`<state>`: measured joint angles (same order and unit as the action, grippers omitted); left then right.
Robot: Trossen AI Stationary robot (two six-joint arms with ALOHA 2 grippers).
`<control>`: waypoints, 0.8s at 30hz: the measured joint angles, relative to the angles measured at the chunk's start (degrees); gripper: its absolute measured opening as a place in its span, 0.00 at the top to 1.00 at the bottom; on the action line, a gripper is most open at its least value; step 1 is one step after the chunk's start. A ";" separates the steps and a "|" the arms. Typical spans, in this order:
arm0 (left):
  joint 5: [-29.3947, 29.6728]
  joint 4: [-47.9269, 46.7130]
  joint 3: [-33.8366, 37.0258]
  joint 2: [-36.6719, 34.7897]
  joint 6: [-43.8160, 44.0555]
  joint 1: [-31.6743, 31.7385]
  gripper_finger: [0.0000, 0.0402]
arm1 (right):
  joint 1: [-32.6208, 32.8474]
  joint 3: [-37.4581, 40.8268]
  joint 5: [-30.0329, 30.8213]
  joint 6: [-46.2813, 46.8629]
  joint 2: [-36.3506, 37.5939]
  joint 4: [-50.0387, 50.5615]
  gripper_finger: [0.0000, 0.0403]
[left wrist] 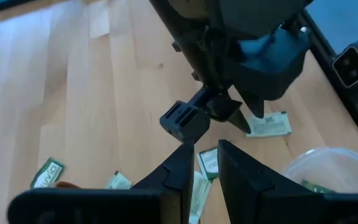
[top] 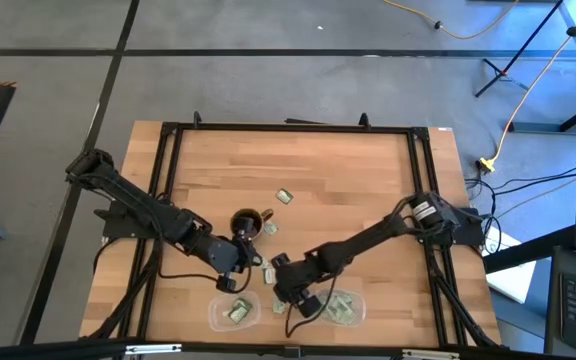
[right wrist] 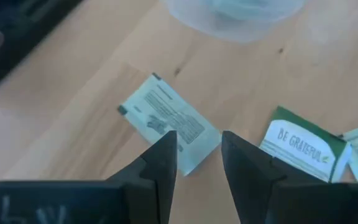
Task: Pick and place items into bin
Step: Put the white stevia packet into the right transparent bin
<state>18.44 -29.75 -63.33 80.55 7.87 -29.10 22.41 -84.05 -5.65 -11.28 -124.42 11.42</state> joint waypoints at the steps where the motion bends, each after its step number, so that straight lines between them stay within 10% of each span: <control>1: 0.00 -0.17 0.00 0.01 0.26 0.00 0.84 | -0.13 -0.47 -0.02 -0.29 -0.57 0.78 0.68; 24: -0.04 -1.66 0.00 0.01 2.08 -0.07 0.84 | -0.30 -2.34 0.59 0.58 -3.13 4.05 0.97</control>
<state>18.39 -31.41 -63.33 80.55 9.94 -29.17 22.11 -86.39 -5.06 -10.70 -127.55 15.47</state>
